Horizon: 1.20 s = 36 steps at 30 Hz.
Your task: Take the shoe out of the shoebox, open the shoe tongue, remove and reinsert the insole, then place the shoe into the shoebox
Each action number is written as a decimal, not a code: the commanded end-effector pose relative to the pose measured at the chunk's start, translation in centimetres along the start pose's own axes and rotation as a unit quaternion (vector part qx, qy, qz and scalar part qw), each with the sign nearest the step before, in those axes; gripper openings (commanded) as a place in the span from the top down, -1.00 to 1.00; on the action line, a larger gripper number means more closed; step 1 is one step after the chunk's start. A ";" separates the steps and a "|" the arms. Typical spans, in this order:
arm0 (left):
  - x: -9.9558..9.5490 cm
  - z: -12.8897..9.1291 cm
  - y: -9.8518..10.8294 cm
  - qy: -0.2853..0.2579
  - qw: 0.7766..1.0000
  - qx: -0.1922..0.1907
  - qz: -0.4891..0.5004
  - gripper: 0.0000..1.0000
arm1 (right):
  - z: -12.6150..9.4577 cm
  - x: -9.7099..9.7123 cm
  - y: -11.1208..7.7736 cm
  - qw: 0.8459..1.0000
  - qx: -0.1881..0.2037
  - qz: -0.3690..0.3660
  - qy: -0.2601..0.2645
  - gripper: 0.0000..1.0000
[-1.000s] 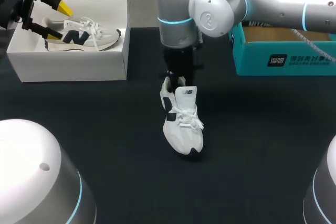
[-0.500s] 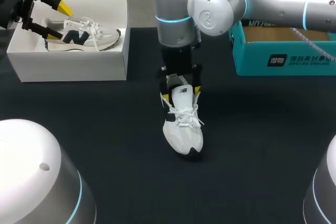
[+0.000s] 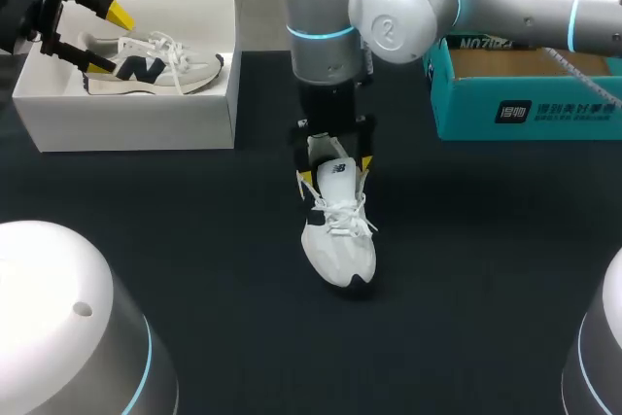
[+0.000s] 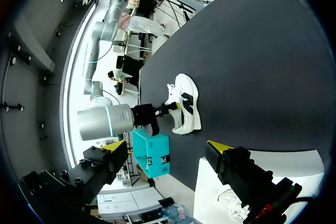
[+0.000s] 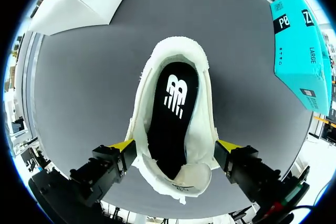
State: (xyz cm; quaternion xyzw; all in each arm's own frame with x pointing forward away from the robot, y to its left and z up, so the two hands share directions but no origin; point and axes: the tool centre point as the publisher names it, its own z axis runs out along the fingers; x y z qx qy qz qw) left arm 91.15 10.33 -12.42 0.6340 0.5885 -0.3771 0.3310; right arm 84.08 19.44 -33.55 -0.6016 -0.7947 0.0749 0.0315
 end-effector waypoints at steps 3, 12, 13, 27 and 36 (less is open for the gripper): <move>0.0 0.0 -0.1 0.002 1.000 0.000 0.000 -1.00 | -0.6 -0.2 -1.3 1.000 -0.010 0.000 -0.001 -1.00; 0.0 0.0 -0.1 0.002 1.000 0.000 0.000 -1.00 | -1.7 -0.8 -3.0 0.999 -0.028 0.012 -0.014 -1.00; 0.0 0.0 -0.1 0.002 1.000 0.000 0.000 -1.00 | -1.9 -1.0 -3.4 0.999 -0.031 0.014 -0.017 -1.00; 0.0 0.0 -0.1 0.002 1.000 0.000 0.000 -1.00 | -2.7 -1.2 -7.1 0.995 -0.097 0.013 -0.010 1.00; 0.0 0.0 -0.1 0.002 1.000 0.000 0.000 -1.00 | -1.2 -0.4 -6.9 0.992 -0.124 0.006 -0.004 1.00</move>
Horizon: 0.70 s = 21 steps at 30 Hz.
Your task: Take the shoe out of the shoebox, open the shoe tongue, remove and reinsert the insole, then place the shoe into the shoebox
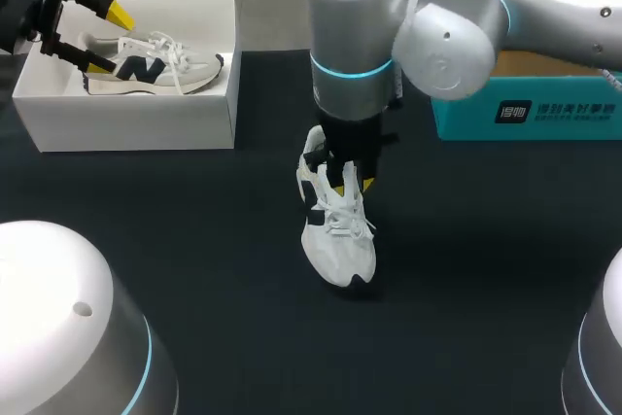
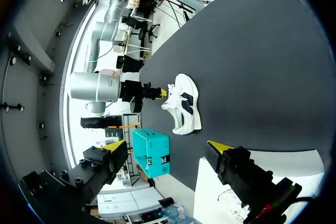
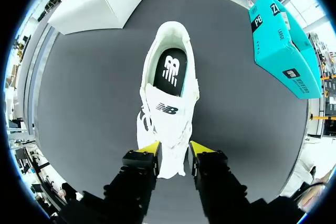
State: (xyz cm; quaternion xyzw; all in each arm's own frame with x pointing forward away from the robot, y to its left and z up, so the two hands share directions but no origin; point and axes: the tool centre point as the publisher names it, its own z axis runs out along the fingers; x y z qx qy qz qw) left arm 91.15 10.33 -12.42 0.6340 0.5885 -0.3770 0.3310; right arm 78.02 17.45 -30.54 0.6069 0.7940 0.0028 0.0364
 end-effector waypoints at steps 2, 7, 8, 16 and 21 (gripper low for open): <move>0.0 0.0 -0.1 0.002 1.000 0.000 0.000 -1.00 | 1.0 0.1 0.1 1.000 -0.023 -0.001 0.007 1.00; 0.0 0.0 -0.1 0.002 1.000 0.000 0.000 -1.00 | 1.8 0.4 1.5 1.000 -0.025 -0.004 0.014 1.00; 0.0 0.0 -0.1 0.002 1.000 0.000 0.000 -1.00 | 1.9 0.5 1.7 1.000 -0.024 -0.005 0.015 1.00; 0.0 0.0 -0.1 0.002 1.000 0.000 0.000 -1.00 | 3.5 0.8 2.6 1.000 -0.016 -0.007 0.020 1.00; 0.0 0.0 -0.1 0.002 1.000 0.000 0.000 -1.00 | 2.7 0.8 2.7 0.999 -0.027 -0.008 0.022 1.00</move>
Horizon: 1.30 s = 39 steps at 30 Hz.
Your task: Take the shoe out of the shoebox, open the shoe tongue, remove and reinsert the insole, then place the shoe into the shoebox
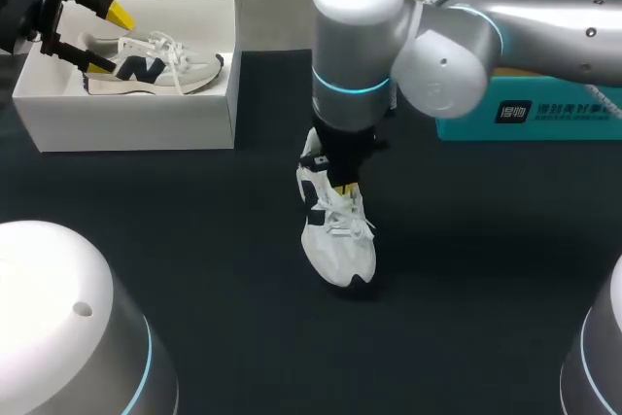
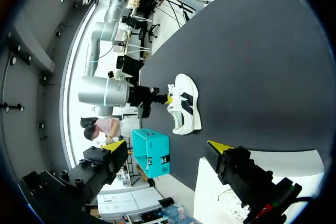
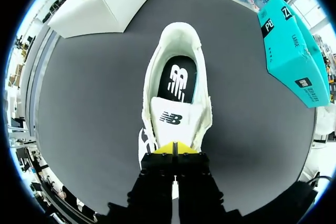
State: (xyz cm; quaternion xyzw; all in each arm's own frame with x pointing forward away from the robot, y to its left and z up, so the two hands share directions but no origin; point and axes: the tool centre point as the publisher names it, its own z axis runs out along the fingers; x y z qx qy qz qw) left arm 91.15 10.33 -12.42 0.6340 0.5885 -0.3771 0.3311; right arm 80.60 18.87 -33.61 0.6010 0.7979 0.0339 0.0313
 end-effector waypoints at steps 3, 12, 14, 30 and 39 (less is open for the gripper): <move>0.0 0.0 -0.1 0.002 1.000 0.000 0.000 -1.00 | -2.0 -0.7 0.0 1.000 -0.022 0.004 -0.005 1.00; 0.0 0.0 -0.1 0.002 1.000 0.000 0.000 -1.00 | -1.0 -0.7 0.3 1.000 -0.024 0.005 -0.002 1.00; 0.0 0.0 -0.1 0.002 1.000 0.000 0.000 -1.00 | -0.6 -0.3 0.4 1.000 -0.025 0.002 0.004 1.00; 0.0 0.0 -0.1 0.002 1.000 0.000 0.000 -1.00 | -2.3 -0.6 1.2 0.995 -0.083 -0.043 0.019 1.00; 0.0 0.0 -0.1 0.002 1.000 0.000 0.000 -1.00 | -5.2 -0.4 1.4 0.928 -0.188 -0.299 0.120 1.00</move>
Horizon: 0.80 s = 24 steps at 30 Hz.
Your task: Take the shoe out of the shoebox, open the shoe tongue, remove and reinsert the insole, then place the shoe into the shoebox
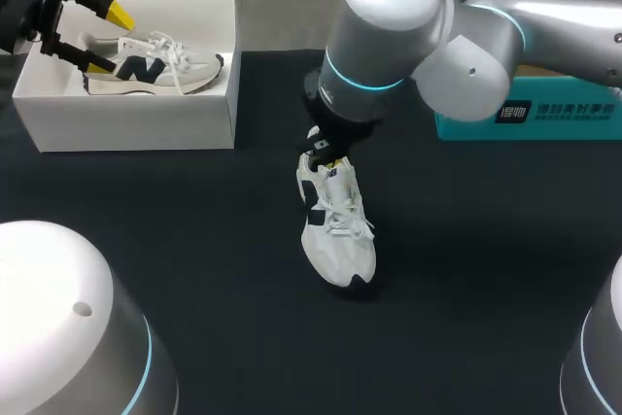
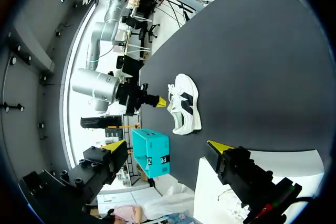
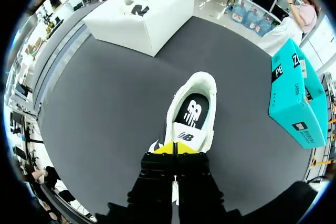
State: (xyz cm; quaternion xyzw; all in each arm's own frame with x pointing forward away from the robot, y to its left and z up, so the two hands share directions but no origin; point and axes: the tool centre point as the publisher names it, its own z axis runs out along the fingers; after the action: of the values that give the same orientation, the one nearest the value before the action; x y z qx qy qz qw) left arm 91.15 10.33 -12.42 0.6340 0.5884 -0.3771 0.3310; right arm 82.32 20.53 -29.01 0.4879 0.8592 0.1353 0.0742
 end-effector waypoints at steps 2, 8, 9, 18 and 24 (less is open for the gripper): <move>0.0 0.0 -0.1 0.002 1.000 0.000 0.000 -1.00 | -1.2 -1.1 -1.3 0.976 -0.090 -0.171 0.097 1.00; 0.0 0.0 -0.1 0.002 1.000 0.000 0.000 -1.00 | -1.2 -1.1 -1.3 0.976 -0.090 -0.171 0.097 1.00; 0.0 0.0 -0.1 0.002 1.000 0.000 0.000 -1.00 | -1.2 -1.1 -1.3 0.976 -0.090 -0.171 0.097 1.00; 0.0 0.0 -0.1 0.002 1.000 0.000 0.000 -1.00 | -1.1 -0.8 -0.7 0.963 -0.063 -0.246 0.086 1.00; 0.0 0.0 -0.1 0.002 1.000 0.000 0.000 -1.00 | -1.3 -1.1 1.0 0.926 -0.030 -0.374 0.042 1.00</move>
State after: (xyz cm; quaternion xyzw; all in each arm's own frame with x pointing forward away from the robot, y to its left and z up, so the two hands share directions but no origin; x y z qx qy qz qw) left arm 91.15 10.33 -12.42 0.6340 0.5885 -0.3771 0.3310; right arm 82.43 18.86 -28.11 0.2159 0.9480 0.2178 0.0852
